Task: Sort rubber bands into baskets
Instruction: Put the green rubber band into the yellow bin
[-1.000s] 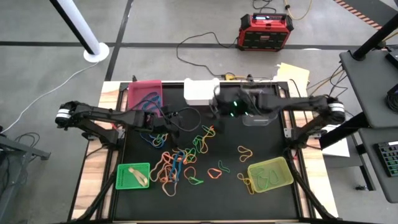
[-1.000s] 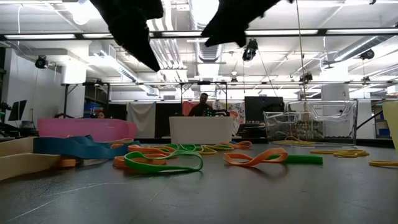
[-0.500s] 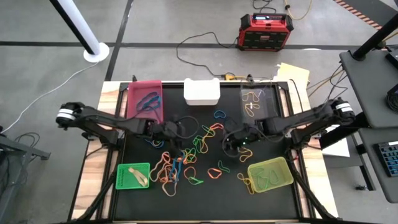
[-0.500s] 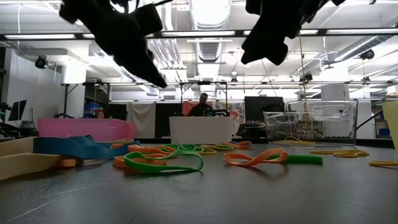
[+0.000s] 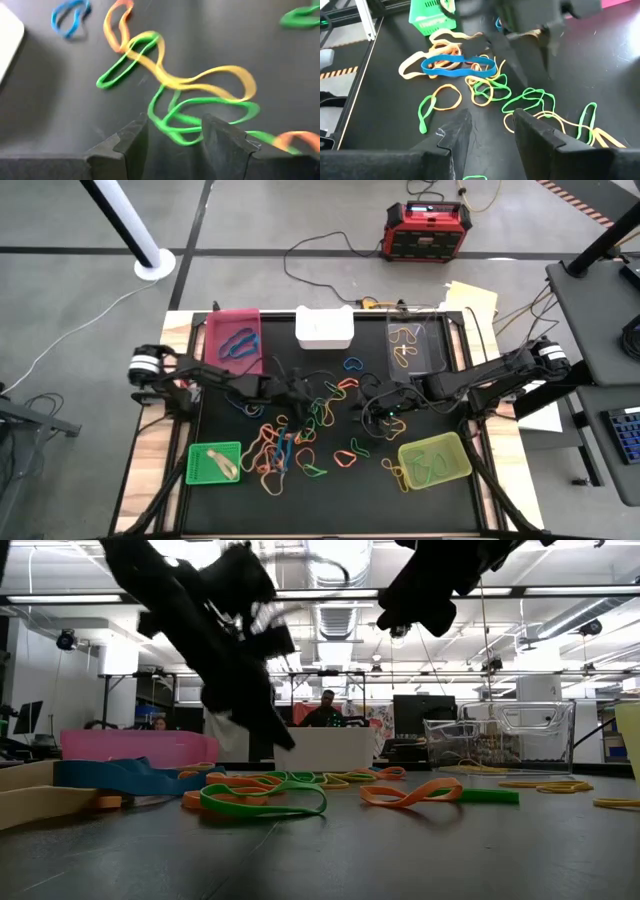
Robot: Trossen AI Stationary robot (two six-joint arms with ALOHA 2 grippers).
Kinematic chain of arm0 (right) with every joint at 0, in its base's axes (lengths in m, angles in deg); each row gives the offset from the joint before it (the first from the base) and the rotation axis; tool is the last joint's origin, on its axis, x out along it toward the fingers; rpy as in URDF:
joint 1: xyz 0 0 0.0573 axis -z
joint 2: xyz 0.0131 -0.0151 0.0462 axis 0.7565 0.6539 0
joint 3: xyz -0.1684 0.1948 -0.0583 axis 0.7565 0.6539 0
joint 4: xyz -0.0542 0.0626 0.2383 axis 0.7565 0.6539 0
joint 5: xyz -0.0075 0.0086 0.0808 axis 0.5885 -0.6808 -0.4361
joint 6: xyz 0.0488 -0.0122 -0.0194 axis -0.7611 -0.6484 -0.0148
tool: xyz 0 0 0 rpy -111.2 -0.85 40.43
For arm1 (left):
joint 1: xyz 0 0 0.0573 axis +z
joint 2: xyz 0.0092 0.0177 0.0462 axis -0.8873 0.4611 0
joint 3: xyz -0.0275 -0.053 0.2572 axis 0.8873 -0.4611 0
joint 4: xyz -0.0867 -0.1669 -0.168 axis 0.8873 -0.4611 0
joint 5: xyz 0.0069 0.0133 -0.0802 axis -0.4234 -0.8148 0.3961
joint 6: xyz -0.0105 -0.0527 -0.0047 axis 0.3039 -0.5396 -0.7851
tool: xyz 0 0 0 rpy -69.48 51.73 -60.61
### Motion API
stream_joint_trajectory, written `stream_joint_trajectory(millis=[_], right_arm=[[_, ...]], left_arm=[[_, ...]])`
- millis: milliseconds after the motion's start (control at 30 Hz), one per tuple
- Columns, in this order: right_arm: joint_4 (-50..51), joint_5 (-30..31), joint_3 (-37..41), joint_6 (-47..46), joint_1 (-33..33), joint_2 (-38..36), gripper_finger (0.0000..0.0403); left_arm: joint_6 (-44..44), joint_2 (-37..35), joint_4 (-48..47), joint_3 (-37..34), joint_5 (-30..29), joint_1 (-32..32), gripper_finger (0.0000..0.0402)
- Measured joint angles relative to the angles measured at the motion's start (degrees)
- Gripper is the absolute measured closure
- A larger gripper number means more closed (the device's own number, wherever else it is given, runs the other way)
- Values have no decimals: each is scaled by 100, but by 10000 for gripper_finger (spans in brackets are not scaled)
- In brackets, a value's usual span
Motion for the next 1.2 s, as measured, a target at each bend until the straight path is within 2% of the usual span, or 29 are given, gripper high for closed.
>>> stream_joint_trajectory(millis=[233,433,533,667,700,767,1200], right_arm=[[-31,18,0,4,0,2,266],[-26,22,2,34,0,29,266],[-28,115,2,55,0,31,268],[-28,127,2,52,0,33,268],[-28,129,2,52,0,33,268],[-28,128,2,52,0,33,269],[-88,278,2,85,0,33,271]], left_arm=[[-13,686,19,264,24,305,235],[50,724,32,289,93,311,254],[119,712,0,288,125,309,285],[151,708,-21,282,209,300,355],[155,696,-34,280,249,300,376],[158,652,-75,272,319,302,393],[462,-400,-277,261,343,285,401]])
